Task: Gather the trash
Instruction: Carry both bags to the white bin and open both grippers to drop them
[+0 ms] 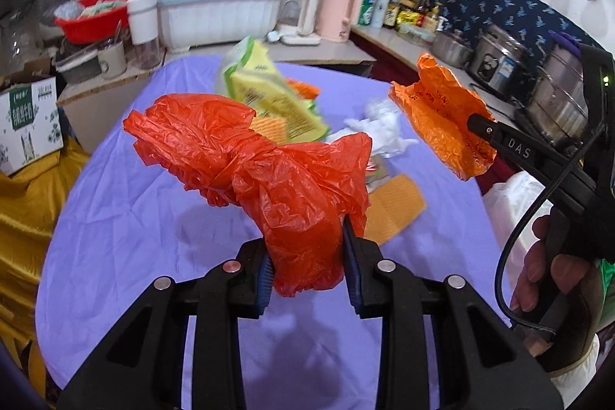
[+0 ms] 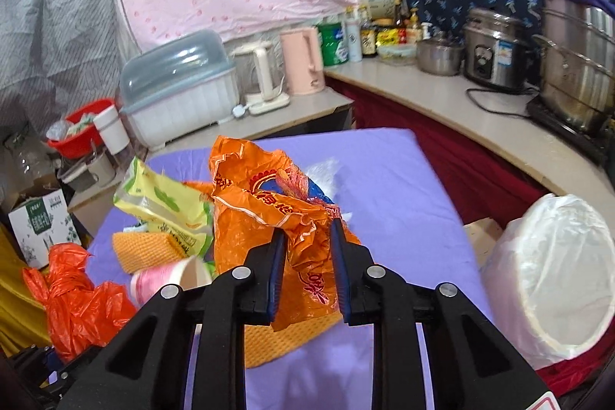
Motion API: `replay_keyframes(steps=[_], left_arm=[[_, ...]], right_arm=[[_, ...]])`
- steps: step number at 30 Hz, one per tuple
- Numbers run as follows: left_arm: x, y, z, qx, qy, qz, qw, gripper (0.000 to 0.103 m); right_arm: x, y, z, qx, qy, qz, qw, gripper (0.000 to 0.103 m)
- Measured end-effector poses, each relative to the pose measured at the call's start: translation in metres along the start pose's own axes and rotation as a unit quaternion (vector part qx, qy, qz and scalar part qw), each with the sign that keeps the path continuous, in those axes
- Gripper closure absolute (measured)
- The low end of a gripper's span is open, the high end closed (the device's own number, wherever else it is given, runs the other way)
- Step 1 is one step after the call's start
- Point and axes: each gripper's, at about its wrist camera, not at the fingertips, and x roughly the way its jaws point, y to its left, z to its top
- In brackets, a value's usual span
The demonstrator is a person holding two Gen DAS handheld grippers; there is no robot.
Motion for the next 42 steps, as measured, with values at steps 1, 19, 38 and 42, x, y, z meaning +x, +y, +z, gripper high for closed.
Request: replay_keyframes(steps=[1, 19, 38, 42], left_arm=[[-0.004, -0.006, 0.000, 0.007, -0.004, -0.005, 1.0000, 0.074], [0.011, -0.277, -0.015, 0.226, 0.021, -0.214, 0.9500, 0.073], [0.120, -0.385, -0.047, 0.287, 0.132, -0.286, 0.9046, 0.071], [0.130, -0.386, -0.047, 0.284, 0.147, -0.294, 0.9008, 0.057]], right_arm=[[-0.008, -0.006, 0.001, 0.004, -0.007, -0.005, 1.000, 0.082], [-0.101, -0.251, -0.033, 0.140, -0.031, -0.194, 0.970, 0.081], [-0.057, -0.354, -0.078, 0.193, 0.022, -0.253, 0.948, 0.078], [-0.052, -0.354, -0.079, 0.193, 0.023, -0.250, 0.948, 0.077]])
